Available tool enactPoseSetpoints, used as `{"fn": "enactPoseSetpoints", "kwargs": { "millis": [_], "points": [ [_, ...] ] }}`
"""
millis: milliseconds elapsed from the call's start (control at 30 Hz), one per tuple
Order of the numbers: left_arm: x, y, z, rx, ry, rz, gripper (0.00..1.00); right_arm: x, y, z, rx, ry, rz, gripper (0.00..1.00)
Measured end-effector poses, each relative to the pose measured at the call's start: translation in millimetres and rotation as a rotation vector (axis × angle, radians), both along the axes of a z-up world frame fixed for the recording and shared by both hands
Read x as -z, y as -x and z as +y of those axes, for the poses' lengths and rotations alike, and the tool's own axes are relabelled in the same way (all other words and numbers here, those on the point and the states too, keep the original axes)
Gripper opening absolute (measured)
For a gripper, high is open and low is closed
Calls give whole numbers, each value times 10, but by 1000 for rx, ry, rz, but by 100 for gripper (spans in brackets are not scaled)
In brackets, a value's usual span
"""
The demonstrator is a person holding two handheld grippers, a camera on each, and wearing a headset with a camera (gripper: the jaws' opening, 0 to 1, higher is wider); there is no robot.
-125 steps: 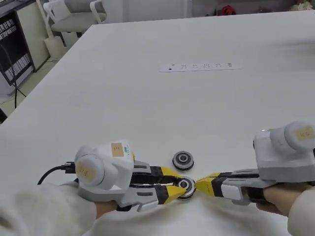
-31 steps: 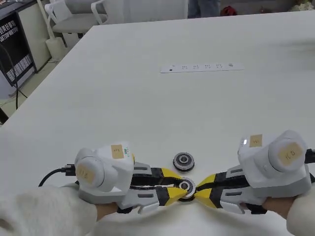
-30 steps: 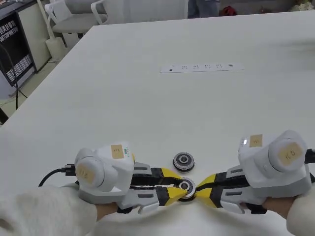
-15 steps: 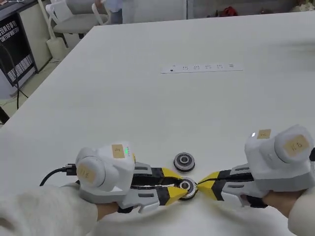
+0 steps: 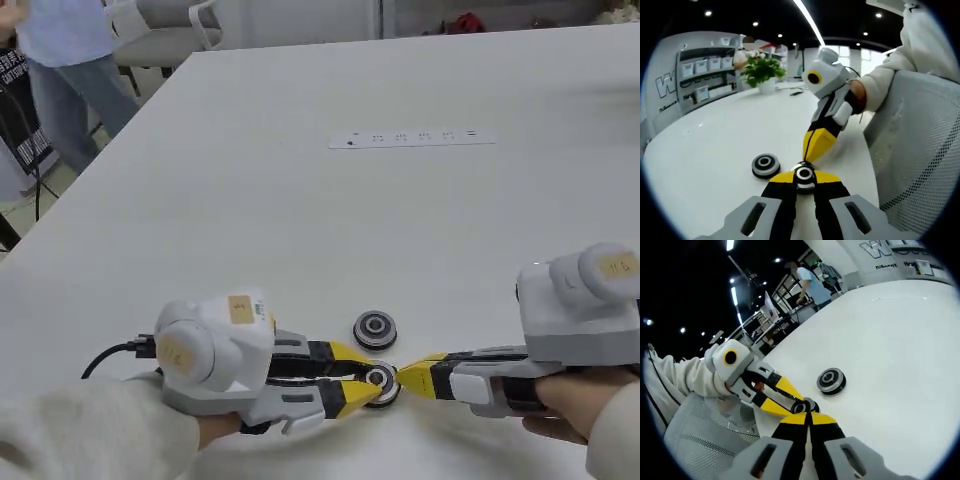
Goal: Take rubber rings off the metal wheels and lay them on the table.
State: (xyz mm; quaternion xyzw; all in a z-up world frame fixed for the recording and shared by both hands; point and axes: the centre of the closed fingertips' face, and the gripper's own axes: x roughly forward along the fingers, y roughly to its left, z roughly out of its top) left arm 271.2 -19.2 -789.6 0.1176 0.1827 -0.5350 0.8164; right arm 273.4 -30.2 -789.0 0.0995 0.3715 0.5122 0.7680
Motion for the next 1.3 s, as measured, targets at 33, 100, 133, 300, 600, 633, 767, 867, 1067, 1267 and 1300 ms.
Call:
{"fn": "enactPoseSetpoints", "kwargs": {
  "millis": [33, 100, 133, 300, 600, 633, 767, 867, 1067, 1267, 1300],
  "points": [
    [-2, 2, -2, 0, 1, 1, 13, -8, 12, 8, -2, 1, -2, 0],
    [-15, 13, -17, 0, 0, 1, 13, -17, 24, 16, -2, -5, 3, 0],
    [-17, 15, -17, 0, 0, 1, 13, -24, 32, 24, -1, -10, 7, 0],
    [-28, 22, -21, 2, -3, 1, 13, -51, 54, 38, -4, -22, 14, 0],
    [-28, 23, -15, 2, -4, 2, 13, -108, 80, 76, -15, -47, 11, 0],
    [-30, 24, -18, 2, -4, 2, 13, -110, 80, 77, -17, -46, 9, 0],
    [-31, 25, -19, 2, -4, 3, 13, -109, 67, 64, -22, -47, 3, 0],
    [-40, 33, -32, 1, -2, 4, 13, -128, 77, 68, -29, -54, -4, 0],
    [-42, 32, -35, 2, -1, 7, 13, -171, 102, 121, -72, -55, -39, 0],
    [-38, 18, -25, -10, 6, 22, 13, -212, 68, 122, -72, -89, -55, 0],
    [-38, 17, -25, -11, 6, 23, 13, -201, 71, 129, -67, -87, -51, 0]
  ]
}}
